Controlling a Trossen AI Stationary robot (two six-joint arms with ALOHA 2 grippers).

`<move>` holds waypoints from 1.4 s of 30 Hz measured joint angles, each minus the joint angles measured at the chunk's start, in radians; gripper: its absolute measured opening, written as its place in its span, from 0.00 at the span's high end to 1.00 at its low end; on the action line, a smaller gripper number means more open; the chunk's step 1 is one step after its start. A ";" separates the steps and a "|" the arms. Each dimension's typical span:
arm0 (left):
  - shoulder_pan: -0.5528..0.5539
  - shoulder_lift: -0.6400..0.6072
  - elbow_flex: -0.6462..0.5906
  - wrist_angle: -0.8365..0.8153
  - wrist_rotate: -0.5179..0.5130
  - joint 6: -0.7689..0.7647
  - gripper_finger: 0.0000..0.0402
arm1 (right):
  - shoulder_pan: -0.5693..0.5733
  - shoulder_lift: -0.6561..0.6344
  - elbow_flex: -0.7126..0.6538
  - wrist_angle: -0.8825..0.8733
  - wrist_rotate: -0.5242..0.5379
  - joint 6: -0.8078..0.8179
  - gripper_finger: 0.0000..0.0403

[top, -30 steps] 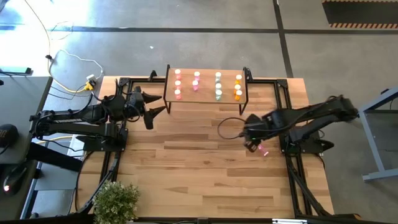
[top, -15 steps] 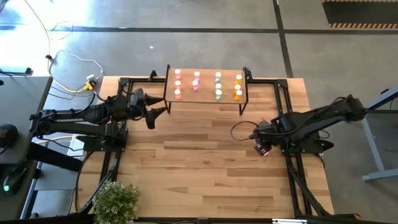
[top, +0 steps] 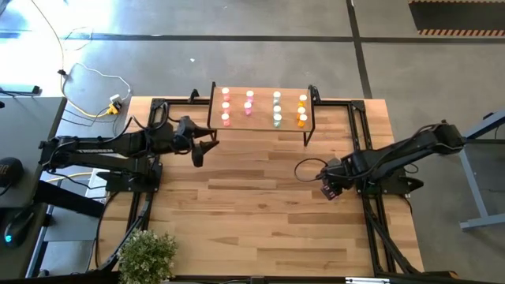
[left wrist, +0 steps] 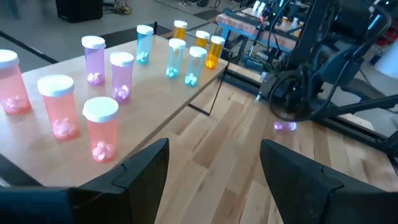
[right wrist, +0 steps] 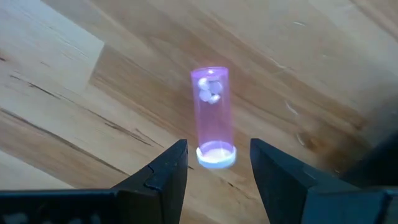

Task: Pick and place medicine bottles onto shelf by color
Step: Put the violet pill bottle on the shelf aligned with the other violet pill bottle

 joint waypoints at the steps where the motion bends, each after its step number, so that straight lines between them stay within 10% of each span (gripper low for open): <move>1: 0.000 0.002 0.000 0.007 0.000 0.000 0.40 | 0.000 0.000 -0.008 0.009 0.000 0.002 0.59; 42: 0.000 0.005 0.000 0.031 0.000 0.003 0.40 | 0.000 0.001 -0.142 0.266 -0.077 0.012 0.79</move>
